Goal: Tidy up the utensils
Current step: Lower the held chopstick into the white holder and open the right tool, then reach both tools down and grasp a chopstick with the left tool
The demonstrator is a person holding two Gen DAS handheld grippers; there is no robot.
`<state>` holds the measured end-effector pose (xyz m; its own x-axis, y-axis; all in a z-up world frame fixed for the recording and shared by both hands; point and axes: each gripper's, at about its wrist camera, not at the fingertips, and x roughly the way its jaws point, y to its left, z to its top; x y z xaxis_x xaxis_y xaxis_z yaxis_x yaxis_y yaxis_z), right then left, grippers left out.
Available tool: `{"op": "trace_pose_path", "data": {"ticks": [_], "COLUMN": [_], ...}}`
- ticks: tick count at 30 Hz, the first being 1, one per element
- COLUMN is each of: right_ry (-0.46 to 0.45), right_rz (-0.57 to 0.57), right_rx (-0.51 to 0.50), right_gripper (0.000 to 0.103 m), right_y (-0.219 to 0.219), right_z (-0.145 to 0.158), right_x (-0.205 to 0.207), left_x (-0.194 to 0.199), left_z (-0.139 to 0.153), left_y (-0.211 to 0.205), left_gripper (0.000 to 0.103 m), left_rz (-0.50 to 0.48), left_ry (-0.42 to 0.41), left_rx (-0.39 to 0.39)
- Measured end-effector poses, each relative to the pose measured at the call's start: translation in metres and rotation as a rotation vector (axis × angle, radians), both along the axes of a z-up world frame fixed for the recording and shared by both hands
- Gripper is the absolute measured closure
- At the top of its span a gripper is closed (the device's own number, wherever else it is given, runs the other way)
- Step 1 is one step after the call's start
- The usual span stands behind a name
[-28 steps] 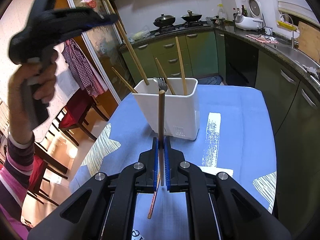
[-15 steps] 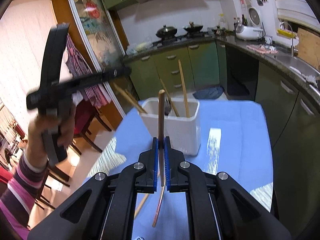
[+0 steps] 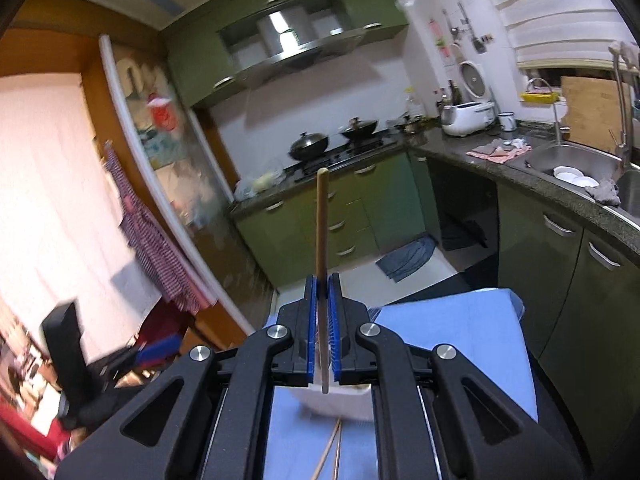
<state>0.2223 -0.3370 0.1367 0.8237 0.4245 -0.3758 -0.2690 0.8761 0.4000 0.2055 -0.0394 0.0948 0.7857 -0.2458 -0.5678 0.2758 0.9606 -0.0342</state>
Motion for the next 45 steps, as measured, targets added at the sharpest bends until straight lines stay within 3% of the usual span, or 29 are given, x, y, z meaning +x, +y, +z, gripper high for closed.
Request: {"op": "trace_pose_path", "data": {"ticks": [5, 9, 11, 17, 20, 23, 26, 32, 37, 43, 45], "right_ry": [0.065, 0.123, 0.133, 0.099, 0.105, 0.166, 0.245, 0.398, 0.462, 0.482, 0.482], "right_rz": [-0.050, -0.027, -0.008, -0.001, 0.014, 0.051, 0.077, 0.082, 0.063, 0.059, 0.057], "right_rx": [-0.084, -0.130, -0.141, -0.150, -0.161, -0.194, -0.265, -0.354, -0.345, -0.327, -0.320], "right_gripper": [0.096, 0.094, 0.081, 0.080, 0.079, 0.079, 0.078, 0.076, 0.076, 0.076, 0.070], "right_y": [0.015, 0.031, 0.038, 0.035, 0.031, 0.031, 0.039, 0.046, 0.036, 0.027, 0.024], "right_z": [-0.021, -0.051, -0.062, -0.068, -0.081, -0.111, -0.150, -0.235, -0.274, -0.283, -0.281], "right_x": [0.038, 0.054, 0.053, 0.026, 0.002, -0.021, -0.034, -0.043, -0.044, -0.041, -0.041], "left_x": [-0.005, -0.008, -0.009, -0.010, -0.009, -0.002, 0.007, 0.012, 0.018, 0.024, 0.026], "left_z": [-0.006, -0.014, -0.019, -0.040, -0.066, -0.100, -0.136, -0.196, -0.213, -0.224, -0.226], "left_y": [0.005, 0.011, 0.011, 0.009, 0.006, -0.001, -0.010, -0.035, -0.049, -0.060, -0.062], "left_gripper": [0.048, 0.044, 0.044, 0.042, 0.042, 0.042, 0.042, 0.043, 0.043, 0.043, 0.048], "left_rz": [-0.004, -0.003, -0.007, -0.017, -0.022, -0.024, -0.019, -0.014, -0.010, 0.005, 0.008], "left_ry": [0.019, 0.032, 0.048, 0.116, 0.196, 0.303, 0.412, 0.532, 0.565, 0.576, 0.582], "left_rx": [0.007, 0.007, 0.010, 0.011, 0.015, 0.019, 0.017, 0.073, 0.104, 0.155, 0.162]}}
